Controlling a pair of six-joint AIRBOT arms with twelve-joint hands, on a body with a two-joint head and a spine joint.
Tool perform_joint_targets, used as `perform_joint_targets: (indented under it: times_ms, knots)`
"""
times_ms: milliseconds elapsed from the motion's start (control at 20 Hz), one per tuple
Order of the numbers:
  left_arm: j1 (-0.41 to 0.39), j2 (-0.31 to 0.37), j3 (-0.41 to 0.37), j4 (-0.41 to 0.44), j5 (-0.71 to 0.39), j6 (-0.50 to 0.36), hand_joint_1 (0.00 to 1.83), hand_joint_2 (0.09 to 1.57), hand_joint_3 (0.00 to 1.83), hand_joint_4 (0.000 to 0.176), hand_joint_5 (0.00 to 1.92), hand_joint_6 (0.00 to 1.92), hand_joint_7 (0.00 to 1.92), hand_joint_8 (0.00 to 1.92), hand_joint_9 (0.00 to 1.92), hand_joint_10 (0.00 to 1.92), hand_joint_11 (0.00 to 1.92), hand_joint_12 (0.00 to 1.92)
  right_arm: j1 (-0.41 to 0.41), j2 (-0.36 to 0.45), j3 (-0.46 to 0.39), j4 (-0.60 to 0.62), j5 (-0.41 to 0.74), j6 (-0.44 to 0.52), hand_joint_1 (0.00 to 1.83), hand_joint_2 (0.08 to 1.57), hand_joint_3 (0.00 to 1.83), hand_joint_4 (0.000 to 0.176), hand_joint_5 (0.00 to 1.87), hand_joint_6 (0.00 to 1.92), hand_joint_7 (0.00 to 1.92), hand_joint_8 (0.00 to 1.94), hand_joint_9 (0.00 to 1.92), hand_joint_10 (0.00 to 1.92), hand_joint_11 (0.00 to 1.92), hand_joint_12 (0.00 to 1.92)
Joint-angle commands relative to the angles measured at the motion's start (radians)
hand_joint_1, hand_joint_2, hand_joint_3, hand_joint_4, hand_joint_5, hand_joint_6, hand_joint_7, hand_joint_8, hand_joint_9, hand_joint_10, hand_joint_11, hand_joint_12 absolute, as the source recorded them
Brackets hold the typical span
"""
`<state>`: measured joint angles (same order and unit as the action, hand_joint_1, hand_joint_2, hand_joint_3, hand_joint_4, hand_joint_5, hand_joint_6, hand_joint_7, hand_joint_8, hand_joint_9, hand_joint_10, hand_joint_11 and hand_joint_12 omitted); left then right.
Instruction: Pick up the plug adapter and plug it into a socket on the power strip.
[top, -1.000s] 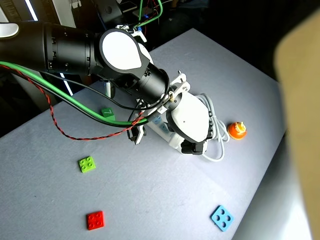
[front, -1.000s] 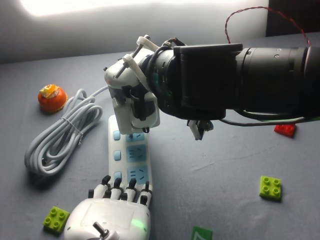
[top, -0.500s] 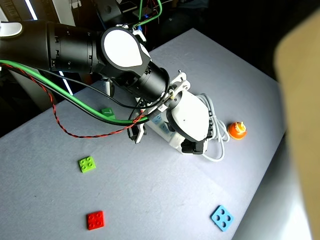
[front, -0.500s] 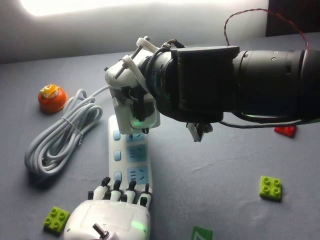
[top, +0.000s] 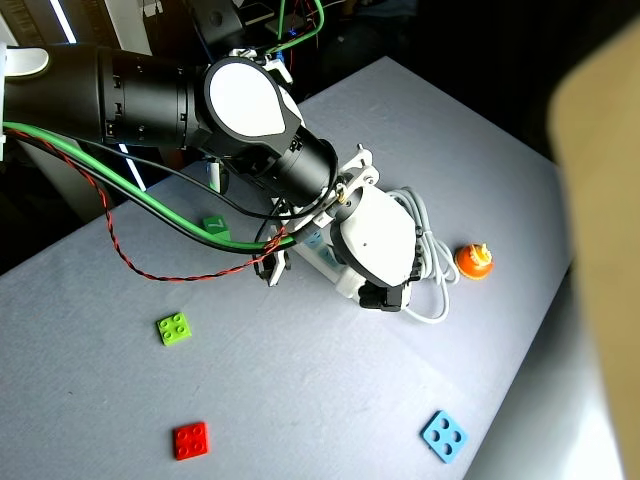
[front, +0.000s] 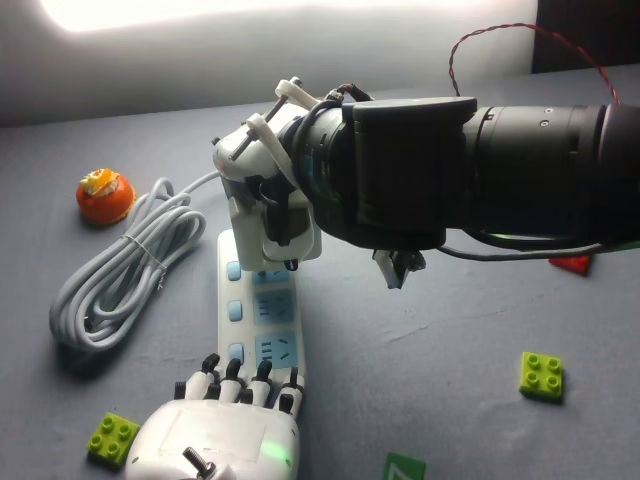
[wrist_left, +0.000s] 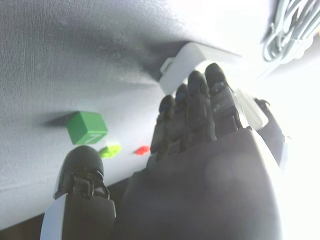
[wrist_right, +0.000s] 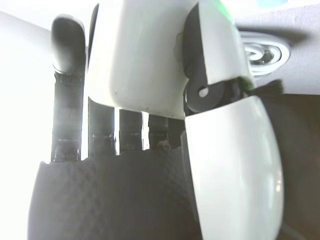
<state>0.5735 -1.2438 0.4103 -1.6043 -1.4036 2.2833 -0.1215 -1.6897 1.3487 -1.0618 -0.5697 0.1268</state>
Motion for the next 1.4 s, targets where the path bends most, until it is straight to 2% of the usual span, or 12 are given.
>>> perform_joint_targets:
  times_ms: [0, 250, 650, 900, 1000, 1250, 1350]
  knots:
    - [0.003, 0.005, -0.005, 0.042, -0.039, 0.003, 0.02, 1.26, 0.0, 0.0, 0.1, 0.0, 0.11, 0.0, 0.09, 0.0, 0.0, 0.28, 0.001, -0.007, -0.002, -0.024, 0.045, -0.003, 1.23, 1.14, 0.0, 0.0, 0.9, 0.98, 0.97, 1.19, 0.86, 1.07, 0.68, 1.53]
    - [0.005, 0.005, -0.005, 0.042, -0.039, 0.003, 0.01, 1.26, 0.0, 0.0, 0.13, 0.0, 0.14, 0.0, 0.12, 0.0, 0.0, 0.37, -0.004, -0.031, -0.002, -0.024, 0.052, -0.02, 1.22, 1.15, 0.0, 0.0, 0.88, 1.0, 0.97, 1.19, 0.86, 1.07, 0.68, 1.53]
    - [0.008, 0.006, -0.01, 0.042, -0.039, 0.003, 0.0, 1.26, 0.0, 0.0, 0.12, 0.0, 0.14, 0.0, 0.12, 0.0, 0.0, 0.3, -0.038, -0.067, 0.002, -0.024, 0.045, -0.035, 1.22, 1.16, 0.0, 0.0, 0.84, 1.07, 0.96, 1.2, 0.85, 1.05, 0.67, 1.52]
    - [0.009, 0.01, -0.011, 0.042, -0.039, 0.003, 0.0, 1.26, 0.0, 0.0, 0.11, 0.0, 0.13, 0.0, 0.11, 0.0, 0.0, 0.31, -0.051, -0.066, 0.004, -0.025, 0.045, -0.037, 1.22, 1.17, 0.0, 0.0, 0.84, 1.06, 0.94, 1.23, 0.83, 1.1, 0.65, 1.55]
    - [0.009, 0.012, -0.012, 0.042, -0.039, 0.003, 0.03, 1.25, 0.0, 0.0, 0.15, 0.0, 0.17, 0.0, 0.16, 0.01, 0.0, 0.39, -0.051, -0.059, 0.003, -0.024, 0.041, -0.036, 1.22, 1.16, 0.0, 0.0, 0.86, 1.02, 0.96, 1.2, 0.84, 1.09, 0.67, 1.53]
    - [0.011, 0.012, -0.011, 0.042, -0.039, 0.003, 0.01, 1.26, 0.0, 0.0, 0.14, 0.0, 0.15, 0.0, 0.13, 0.0, 0.0, 0.36, -0.063, -0.018, -0.007, -0.024, 0.071, -0.029, 1.22, 1.16, 0.0, 0.0, 0.85, 1.03, 0.95, 1.23, 0.83, 1.1, 0.66, 1.55]
    - [0.012, 0.012, -0.012, 0.042, -0.039, 0.003, 0.06, 1.25, 0.0, 0.0, 0.15, 0.0, 0.16, 0.0, 0.15, 0.01, 0.0, 0.41, -0.069, -0.005, -0.011, -0.024, 0.076, -0.028, 1.22, 1.16, 0.0, 0.0, 0.85, 1.03, 0.95, 1.23, 0.83, 1.11, 0.65, 1.56]
